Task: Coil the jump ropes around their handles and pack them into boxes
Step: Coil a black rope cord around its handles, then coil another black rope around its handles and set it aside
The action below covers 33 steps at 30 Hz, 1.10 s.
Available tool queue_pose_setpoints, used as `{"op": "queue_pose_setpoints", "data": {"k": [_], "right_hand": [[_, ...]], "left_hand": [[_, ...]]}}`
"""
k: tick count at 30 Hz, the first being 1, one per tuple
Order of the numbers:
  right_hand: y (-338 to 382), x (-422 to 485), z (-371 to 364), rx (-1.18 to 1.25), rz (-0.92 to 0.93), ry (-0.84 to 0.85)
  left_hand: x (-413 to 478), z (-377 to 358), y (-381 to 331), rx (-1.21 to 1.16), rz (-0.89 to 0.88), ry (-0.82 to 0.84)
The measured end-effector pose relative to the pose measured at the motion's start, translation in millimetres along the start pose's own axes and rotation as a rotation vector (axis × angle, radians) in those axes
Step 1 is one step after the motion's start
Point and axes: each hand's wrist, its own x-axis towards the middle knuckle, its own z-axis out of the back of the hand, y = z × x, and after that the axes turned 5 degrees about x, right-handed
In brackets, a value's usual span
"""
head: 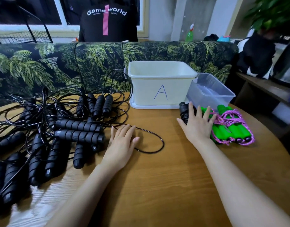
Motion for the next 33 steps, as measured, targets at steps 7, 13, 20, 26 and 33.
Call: {"op": "queue_pose_setpoints", "data": {"k": [7,13,20,26,33], "right_hand": [[19,-30,28,0.092,0.151,-0.048],[89,-75,54,0.248,0.456,0.049],[203,-107,49,0.414,0.813,0.238],[253,-88,32,0.161,0.84,0.421],[226,-85,39,0.106,0.767,0.351]], "left_hand": [[-10,21,-12,0.075,-0.107,-0.02],[-50,75,5,0.143,-0.129,-0.217],[-100,103,80,0.241,0.211,-0.26],[-113,97,95,0.258,0.241,-0.232],[-105,102,77,0.06,0.232,-0.268]]}}
